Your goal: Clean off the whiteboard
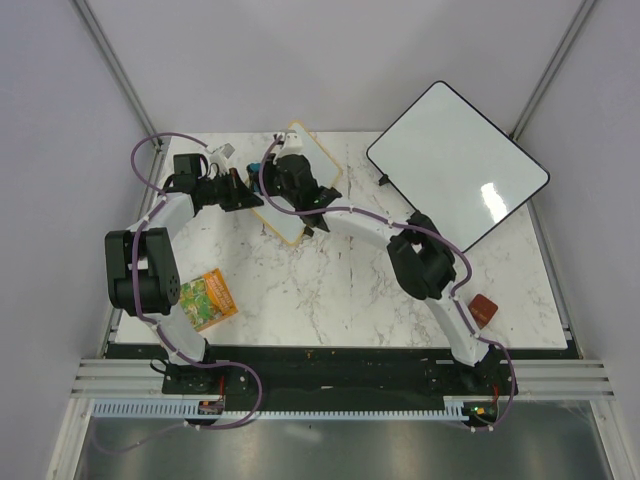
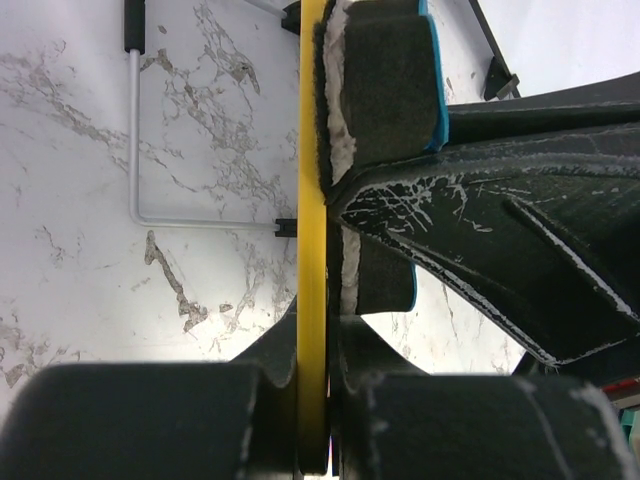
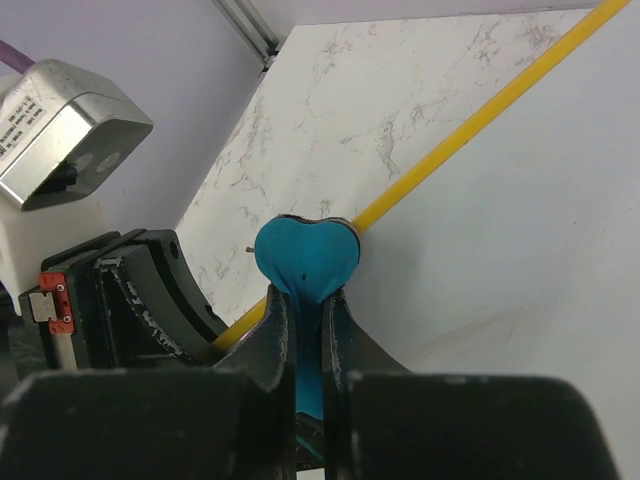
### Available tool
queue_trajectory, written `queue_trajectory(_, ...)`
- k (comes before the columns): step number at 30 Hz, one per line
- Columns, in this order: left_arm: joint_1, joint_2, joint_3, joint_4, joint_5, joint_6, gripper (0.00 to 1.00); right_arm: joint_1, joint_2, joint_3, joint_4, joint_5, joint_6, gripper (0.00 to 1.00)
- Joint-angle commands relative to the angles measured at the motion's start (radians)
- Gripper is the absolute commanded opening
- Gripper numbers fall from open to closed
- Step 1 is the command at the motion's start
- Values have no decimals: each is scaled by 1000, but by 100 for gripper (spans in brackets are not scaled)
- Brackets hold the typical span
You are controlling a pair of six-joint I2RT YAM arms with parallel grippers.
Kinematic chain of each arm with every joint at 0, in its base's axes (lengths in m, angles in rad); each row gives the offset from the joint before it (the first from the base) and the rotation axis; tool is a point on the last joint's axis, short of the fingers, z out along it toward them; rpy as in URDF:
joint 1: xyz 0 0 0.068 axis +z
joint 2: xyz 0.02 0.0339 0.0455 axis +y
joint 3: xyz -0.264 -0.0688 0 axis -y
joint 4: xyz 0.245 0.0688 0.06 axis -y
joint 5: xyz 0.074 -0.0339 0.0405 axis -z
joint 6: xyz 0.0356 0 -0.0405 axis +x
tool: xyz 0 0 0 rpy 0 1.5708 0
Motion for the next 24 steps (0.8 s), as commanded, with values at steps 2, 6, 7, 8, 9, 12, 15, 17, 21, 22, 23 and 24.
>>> queue_trajectory(2,-83,-18,-6,11,9,215,2,-24,111,-84,-186,-117,72,0)
queue_trajectory(6,-85,-19,-6,10,10,213,2,-96,110,-115,-184,-134,89,0)
queue_trajectory(7,-85,-22,-7,10,10,213,2,-108,110,-121,-182,-137,89,0)
queue_trajectory(8,-86,-21,-7,11,9,215,2,-119,108,-130,-182,-145,91,0)
queue_trajectory(9,-86,-22,-7,10,9,213,2,-142,107,-138,-181,-146,91,0)
queue_trajectory(12,-88,-21,-7,10,6,216,2,-172,87,-173,-156,-161,88,0)
queue_trajectory(15,-91,-21,-4,11,6,217,2,-191,61,-198,-138,-172,63,0)
queue_trajectory(17,-92,-22,-6,11,4,217,2,-194,29,-228,-118,-172,53,0)
queue_trajectory(21,-97,-22,-6,11,-9,217,2,-200,-71,-319,-20,-221,28,0)
queue_trajectory(22,-98,-24,-4,10,-14,218,2,-202,-86,-334,18,-238,19,0)
queue_trajectory(23,-100,-22,-6,10,-14,218,2,-203,-103,-357,26,-243,16,0)
queue_trajectory(24,-100,-25,-6,8,-17,218,2,-208,-132,-368,32,-243,14,0)
